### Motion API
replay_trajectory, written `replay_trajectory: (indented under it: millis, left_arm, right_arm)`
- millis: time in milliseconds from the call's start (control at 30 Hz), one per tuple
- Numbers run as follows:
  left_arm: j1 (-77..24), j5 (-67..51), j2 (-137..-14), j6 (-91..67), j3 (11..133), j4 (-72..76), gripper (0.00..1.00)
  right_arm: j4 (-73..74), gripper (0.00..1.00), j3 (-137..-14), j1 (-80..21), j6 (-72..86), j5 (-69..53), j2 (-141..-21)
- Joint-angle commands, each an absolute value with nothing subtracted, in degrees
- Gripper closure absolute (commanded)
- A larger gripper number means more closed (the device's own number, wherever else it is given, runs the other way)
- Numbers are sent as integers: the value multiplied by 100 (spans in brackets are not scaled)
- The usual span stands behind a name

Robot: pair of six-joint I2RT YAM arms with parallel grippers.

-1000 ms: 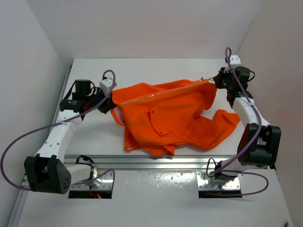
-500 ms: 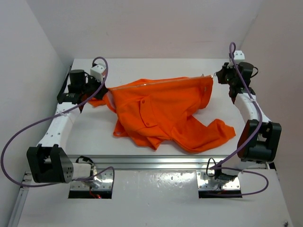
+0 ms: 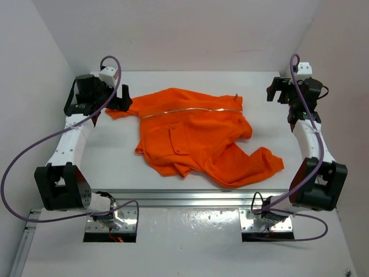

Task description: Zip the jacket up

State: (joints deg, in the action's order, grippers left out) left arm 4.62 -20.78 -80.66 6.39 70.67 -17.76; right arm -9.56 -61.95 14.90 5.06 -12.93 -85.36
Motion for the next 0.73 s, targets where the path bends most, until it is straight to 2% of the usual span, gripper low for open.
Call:
replay_trajectory:
  millis: [0,67,167,267,433,700]
  left_arm:
    - [466,-2583,-7928,387,7680,-1713,0]
    - [291,-2584,-8006,387,8057,-2177,0]
    - [176,-2646,-8453,326,9058,-3405,0]
    - [229,-2821,-8788,325,9368,-3962,0]
    - [465,-2523,-8930,220,9106,-4043,0]
    - [720,-1908,-8789,492,8394,-3447,0]
  right_arm:
    - [-942,6,-6091,1433,501,-1783,-7867]
    - [-713,0,-6204,1433,623,-2003,-7560]
    - [138,0,-6467,1581,729,-2354,-7366]
    - [693,0,-6539,1801,590,-2469,-7286]
    - [1388,0,-6346,2004,202,-2426,-7198]
    - [1529,0,-5660,2355,149,-2478,-6777]
